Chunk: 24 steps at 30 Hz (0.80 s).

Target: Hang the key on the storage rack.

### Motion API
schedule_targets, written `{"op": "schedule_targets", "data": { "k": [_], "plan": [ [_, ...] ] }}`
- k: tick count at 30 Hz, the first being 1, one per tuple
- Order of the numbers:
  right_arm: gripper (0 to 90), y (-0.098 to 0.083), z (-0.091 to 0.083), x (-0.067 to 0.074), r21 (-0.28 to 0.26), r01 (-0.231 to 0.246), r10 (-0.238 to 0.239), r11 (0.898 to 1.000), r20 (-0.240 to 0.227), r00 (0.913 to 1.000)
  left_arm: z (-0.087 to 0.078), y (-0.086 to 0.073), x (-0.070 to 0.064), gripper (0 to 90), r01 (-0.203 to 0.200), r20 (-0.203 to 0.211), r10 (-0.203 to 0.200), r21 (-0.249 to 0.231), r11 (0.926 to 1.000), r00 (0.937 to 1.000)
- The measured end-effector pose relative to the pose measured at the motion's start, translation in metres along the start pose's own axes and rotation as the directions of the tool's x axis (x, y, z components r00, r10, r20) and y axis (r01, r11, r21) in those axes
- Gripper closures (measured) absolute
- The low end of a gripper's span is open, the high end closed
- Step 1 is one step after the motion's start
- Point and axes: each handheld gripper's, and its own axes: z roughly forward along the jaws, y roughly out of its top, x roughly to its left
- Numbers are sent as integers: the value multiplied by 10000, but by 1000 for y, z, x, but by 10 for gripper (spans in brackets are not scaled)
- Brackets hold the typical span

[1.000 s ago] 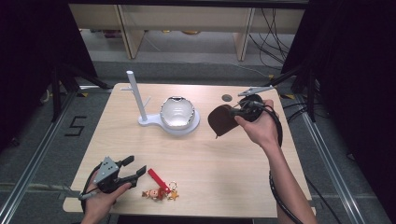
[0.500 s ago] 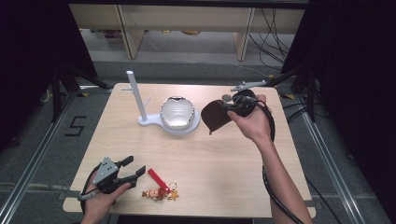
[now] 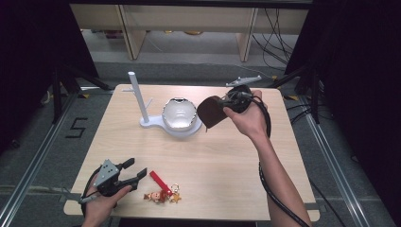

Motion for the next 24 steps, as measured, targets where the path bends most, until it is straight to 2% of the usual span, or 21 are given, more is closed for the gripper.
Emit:
{"op": "schedule_targets", "data": {
  "k": [1,13,14,21,24],
  "plan": [
    [881,2,1,0,-50,118,-118,9999,-23,9999,0,0,0,331,-3,-15,3,8,10000,10000],
    [881,13,7,5,-155,122,-124,9998,-82,9999,-2,0,0,332,6,-125,-5,88,10000,9999],
    [881,14,8,7,-132,-18,16,9999,-94,10000,-2,0,0,332,10,-124,-9,81,10000,9999],
    [881,20,12,9,-209,188,-192,9996,-192,9996,-2,0,0,332,-4,-133,5,92,10000,9999],
    [881,22,13,11,-199,99,-103,9998,-209,9997,-2,0,0,332,2,-127,-1,86,10000,9999]
  ]
}}
